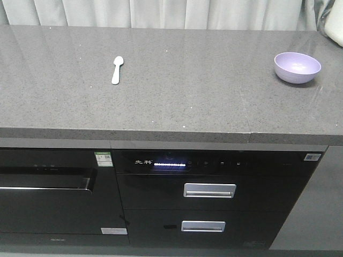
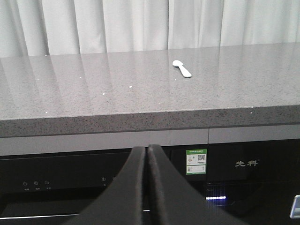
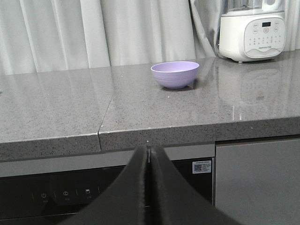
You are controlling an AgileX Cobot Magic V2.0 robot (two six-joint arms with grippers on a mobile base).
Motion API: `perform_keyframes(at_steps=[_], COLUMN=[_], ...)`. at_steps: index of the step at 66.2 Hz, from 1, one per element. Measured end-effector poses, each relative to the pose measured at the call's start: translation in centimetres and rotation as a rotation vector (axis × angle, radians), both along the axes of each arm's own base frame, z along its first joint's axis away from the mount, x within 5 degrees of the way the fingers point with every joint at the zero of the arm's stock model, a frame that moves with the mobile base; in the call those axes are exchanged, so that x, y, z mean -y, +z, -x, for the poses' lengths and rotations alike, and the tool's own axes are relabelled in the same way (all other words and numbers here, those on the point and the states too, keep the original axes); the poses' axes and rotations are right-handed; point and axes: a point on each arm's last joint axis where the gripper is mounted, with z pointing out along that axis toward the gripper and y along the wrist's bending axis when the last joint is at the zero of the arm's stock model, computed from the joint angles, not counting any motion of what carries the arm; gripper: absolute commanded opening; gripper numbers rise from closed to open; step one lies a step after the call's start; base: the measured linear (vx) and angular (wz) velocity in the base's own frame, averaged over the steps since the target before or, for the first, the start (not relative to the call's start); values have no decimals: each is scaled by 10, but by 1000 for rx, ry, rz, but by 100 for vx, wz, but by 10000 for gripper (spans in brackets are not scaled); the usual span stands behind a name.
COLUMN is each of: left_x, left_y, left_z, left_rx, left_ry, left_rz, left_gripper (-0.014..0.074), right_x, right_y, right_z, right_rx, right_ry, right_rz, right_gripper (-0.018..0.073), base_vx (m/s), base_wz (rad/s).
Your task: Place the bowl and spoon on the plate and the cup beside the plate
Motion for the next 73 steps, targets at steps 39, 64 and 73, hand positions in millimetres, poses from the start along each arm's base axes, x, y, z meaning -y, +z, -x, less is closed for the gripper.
perform_keyframes(at_steps=[39,64,73], left_x=[0,0,0], left_y=[0,0,0], left_z=[0,0,0], left_rx=[0,0,0], left_ry=[0,0,0], left_rz=[0,0,0], left_gripper=[-6,-6,-6], right_x=[0,0,0], right_y=[0,0,0], right_z=[0,0,0], right_rx=[0,0,0], right_ry=[0,0,0], right_rz=[0,0,0], right_gripper=[-5,-5,-5], base_vx=[5,5,6], base_wz=[0,0,-1])
